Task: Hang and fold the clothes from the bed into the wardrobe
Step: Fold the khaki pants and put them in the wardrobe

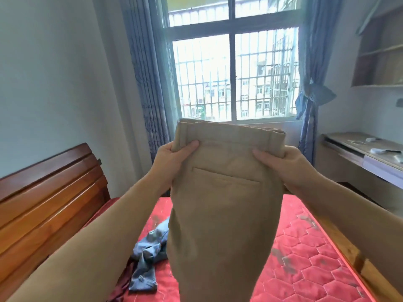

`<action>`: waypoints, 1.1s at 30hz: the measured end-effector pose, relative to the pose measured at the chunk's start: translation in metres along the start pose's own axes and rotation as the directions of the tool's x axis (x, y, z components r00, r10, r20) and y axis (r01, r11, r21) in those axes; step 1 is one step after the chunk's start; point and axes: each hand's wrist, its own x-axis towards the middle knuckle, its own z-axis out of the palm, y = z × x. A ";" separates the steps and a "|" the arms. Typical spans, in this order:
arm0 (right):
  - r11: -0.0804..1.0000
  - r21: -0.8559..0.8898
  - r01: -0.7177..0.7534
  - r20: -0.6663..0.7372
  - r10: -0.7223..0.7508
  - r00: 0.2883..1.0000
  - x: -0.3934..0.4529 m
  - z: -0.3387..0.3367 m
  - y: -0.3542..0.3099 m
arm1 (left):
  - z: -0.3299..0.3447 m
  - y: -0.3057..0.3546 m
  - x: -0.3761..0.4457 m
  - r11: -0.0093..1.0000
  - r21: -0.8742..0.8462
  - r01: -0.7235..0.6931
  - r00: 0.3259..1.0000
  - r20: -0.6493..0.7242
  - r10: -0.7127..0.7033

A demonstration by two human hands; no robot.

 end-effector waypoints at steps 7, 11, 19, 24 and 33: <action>0.986 0.122 0.117 -0.097 -0.105 0.990 0.011 0.009 -0.053 | -0.004 0.001 -0.011 0.940 -0.251 0.230 0.961 0.213 -0.178; 0.977 0.123 0.176 -0.099 -0.164 0.981 0.015 -0.002 -0.070 | 0.011 -0.022 -0.028 0.906 -0.189 0.378 0.891 0.340 -0.301; 0.876 0.445 -0.185 0.054 0.180 0.982 -0.009 -0.060 -0.009 | 0.052 -0.023 -0.020 0.941 -0.156 0.300 0.941 0.213 -0.264; 0.823 0.213 -0.526 0.273 0.467 0.841 -0.059 -0.037 0.070 | 0.049 -0.039 -0.005 0.895 -0.130 0.428 0.900 0.149 -0.409; 0.829 0.388 -0.402 0.221 0.340 0.914 -0.011 -0.008 0.027 | -0.001 -0.048 -0.021 0.847 -0.292 0.445 0.887 0.278 -0.370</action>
